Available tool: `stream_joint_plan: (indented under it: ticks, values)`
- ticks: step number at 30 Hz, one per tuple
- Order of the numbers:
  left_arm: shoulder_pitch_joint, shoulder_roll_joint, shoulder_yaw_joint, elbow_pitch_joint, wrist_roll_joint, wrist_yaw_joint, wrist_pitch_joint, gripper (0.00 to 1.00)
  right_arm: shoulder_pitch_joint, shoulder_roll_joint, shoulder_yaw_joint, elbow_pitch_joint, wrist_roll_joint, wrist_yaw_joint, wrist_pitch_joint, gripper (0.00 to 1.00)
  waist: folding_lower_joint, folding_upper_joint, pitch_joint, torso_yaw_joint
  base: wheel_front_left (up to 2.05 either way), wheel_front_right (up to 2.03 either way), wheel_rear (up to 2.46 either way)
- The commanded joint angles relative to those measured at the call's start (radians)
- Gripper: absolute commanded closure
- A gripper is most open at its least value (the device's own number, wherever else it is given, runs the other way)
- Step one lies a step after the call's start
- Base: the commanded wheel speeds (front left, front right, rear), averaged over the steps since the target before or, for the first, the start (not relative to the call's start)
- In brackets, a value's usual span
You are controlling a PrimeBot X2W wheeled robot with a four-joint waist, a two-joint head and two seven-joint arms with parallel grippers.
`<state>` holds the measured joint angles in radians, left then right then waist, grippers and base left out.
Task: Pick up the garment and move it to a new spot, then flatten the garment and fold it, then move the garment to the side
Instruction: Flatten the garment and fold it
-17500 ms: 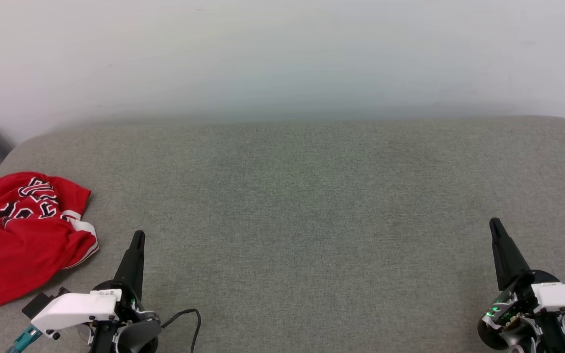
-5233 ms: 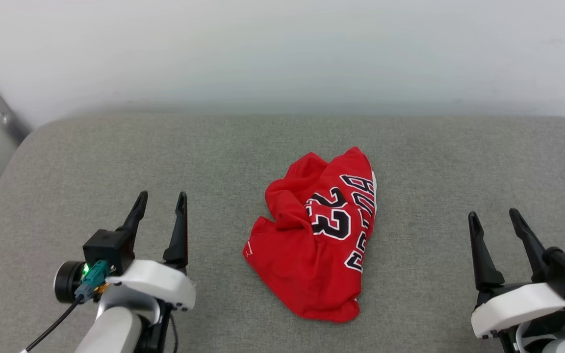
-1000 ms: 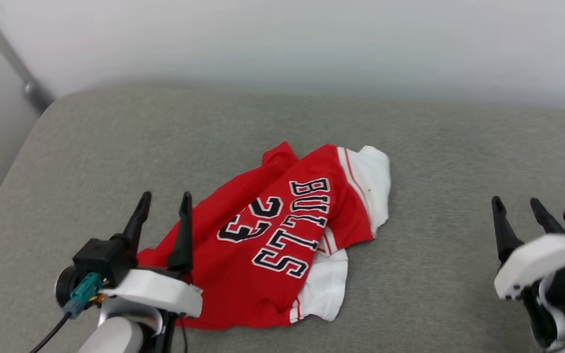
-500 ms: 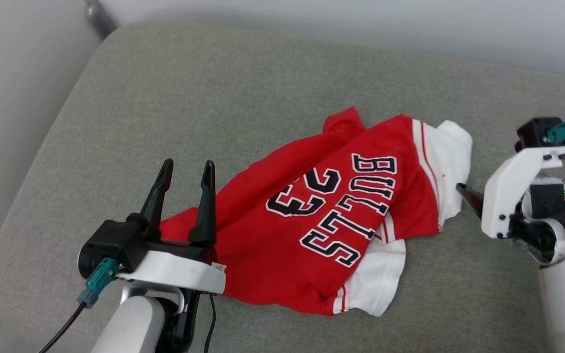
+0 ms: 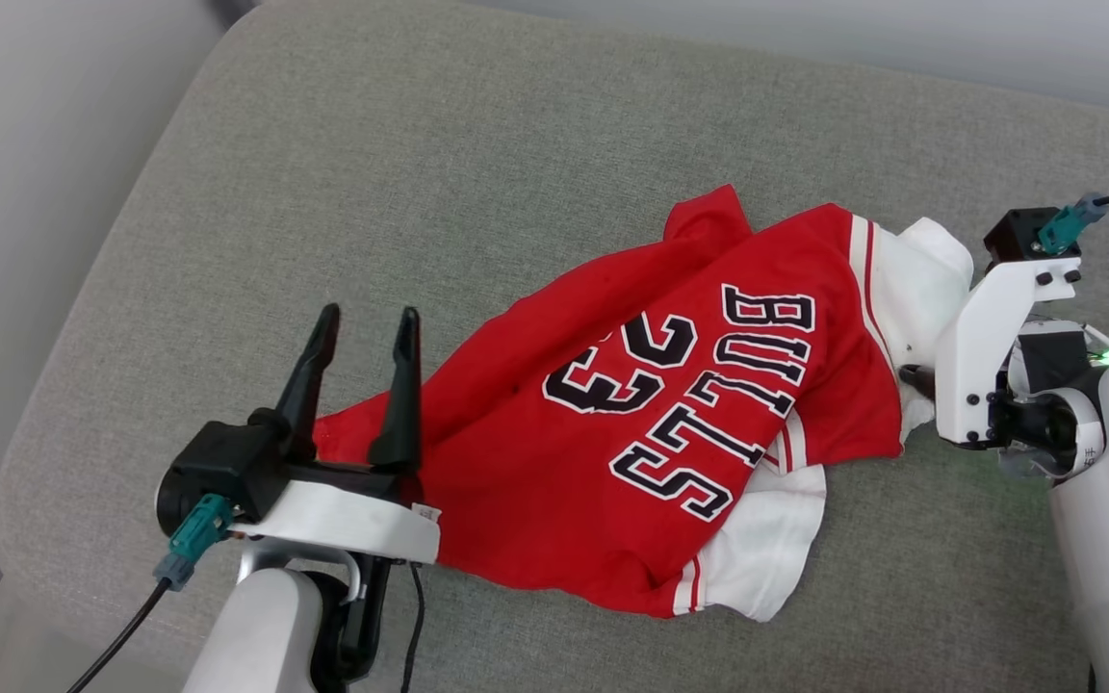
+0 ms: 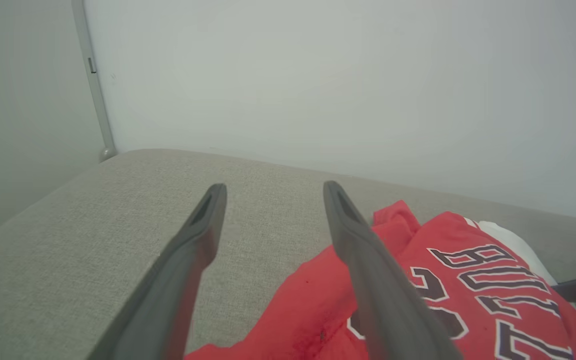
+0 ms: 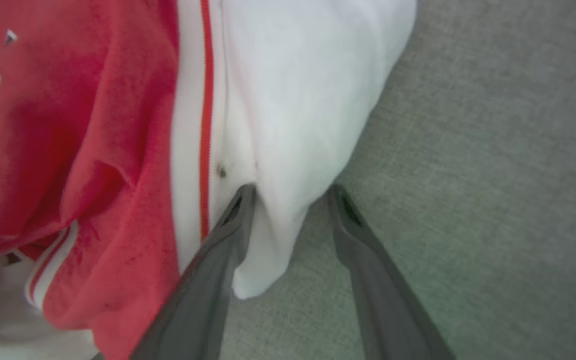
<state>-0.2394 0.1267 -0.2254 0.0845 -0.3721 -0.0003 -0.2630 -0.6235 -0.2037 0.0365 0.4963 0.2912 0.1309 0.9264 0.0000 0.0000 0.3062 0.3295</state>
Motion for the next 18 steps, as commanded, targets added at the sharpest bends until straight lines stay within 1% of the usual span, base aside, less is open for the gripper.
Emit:
stream_joint_plan:
  ticks: [1,5,9,14,18]
  values:
    - [-0.002,-0.006,0.014,0.006,0.009,-0.008,-0.002,0.0,0.042,0.013,0.027,0.046,0.015,0.0,0.019,1.0,0.0,0.0,-0.004,-0.002,0.0,0.0,0.0]
    - [0.006,-0.016,0.038,0.019,0.033,-0.023,-0.002,0.0,0.001,-0.014,0.048,0.012,0.032,0.0,-0.034,1.0,0.0,0.0,-0.02,-0.013,0.0,0.0,0.0]
    - [0.021,-0.019,0.056,0.032,0.055,-0.032,-0.002,0.0,-0.029,-0.038,0.069,-0.034,0.044,0.0,-0.081,1.0,0.0,0.0,-0.052,-0.037,0.0,0.0,0.0]
    - [0.049,-0.012,0.07,0.041,0.07,-0.041,-0.002,0.0,-0.031,-0.085,0.093,-0.122,0.04,0.0,-0.106,1.0,0.0,0.0,-0.096,-0.098,0.0,0.0,0.0]
    - [0.069,-0.003,0.074,0.044,0.079,-0.042,-0.002,0.0,0.013,-0.136,0.074,-0.229,0.027,0.0,-0.089,1.0,0.0,0.0,-0.126,-0.16,0.0,0.0,0.0]
